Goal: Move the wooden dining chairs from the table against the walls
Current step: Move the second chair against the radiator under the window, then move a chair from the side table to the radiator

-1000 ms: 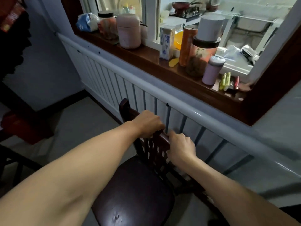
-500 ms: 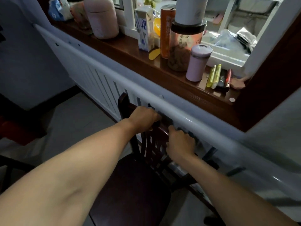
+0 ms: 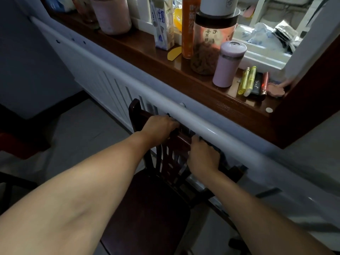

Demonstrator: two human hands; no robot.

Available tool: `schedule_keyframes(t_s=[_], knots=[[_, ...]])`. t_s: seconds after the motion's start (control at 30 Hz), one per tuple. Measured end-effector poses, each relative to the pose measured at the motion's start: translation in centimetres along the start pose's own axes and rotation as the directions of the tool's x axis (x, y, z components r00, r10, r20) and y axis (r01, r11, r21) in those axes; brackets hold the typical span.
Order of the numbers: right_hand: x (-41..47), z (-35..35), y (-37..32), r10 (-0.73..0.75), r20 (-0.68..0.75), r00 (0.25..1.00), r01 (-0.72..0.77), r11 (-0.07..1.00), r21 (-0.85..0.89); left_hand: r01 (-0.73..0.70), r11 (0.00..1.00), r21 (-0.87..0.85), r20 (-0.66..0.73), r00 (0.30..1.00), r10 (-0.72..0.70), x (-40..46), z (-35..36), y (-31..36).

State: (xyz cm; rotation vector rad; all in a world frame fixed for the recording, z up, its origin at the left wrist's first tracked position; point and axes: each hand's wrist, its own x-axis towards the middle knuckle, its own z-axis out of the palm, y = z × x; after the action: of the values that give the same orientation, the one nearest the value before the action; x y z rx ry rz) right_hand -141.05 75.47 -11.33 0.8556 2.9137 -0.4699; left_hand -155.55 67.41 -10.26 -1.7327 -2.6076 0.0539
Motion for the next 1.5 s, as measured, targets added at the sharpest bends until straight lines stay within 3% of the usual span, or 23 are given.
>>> schedule_keyframes(t_s=[0.3,0.47,0.63,0.9,1.13,1.33,1.5], knots=[[-1.3,0.2,-0.5,0.061,0.028,0.998,-0.062,0.997,0.050,0.009,0.999,-0.032,0.054,0.998,-0.007,-1.3,-1.2,0.2],[-2.2,0.0,-1.3,0.095,0.068,0.993,-0.096,0.995,0.016,0.044,0.999,-0.002,0.154,0.987,-0.043,-2.9,-2.2,0.6],[-3.8,0.5,-3.3,0.004,0.122,0.993,-0.006,1.000,0.017,0.099,0.993,0.068,0.240,0.964,-0.112,-5.7,-3.2,0.5],[-6.6,1.7,-9.4,-0.188,0.166,0.968,0.180,0.982,0.059,0.352,0.934,0.058,0.334,0.875,-0.350,-15.6,-4.8,-2.9],[-10.0,3.2,-17.0,-0.334,0.227,0.915,0.313,0.941,0.124,0.585,0.811,-0.006,0.336,0.765,-0.549,-26.4,-5.0,-6.1],[-14.9,5.2,-25.8,-0.413,0.302,0.859,0.400,0.910,0.106,0.685,0.723,-0.095,0.283,0.715,-0.640,-37.2,-5.0,-9.0],[-19.4,7.2,-33.5,-0.488,0.310,0.816,0.480,0.871,0.108,0.782,0.615,-0.101,0.309,0.612,-0.728,-47.6,-4.6,-12.3]])
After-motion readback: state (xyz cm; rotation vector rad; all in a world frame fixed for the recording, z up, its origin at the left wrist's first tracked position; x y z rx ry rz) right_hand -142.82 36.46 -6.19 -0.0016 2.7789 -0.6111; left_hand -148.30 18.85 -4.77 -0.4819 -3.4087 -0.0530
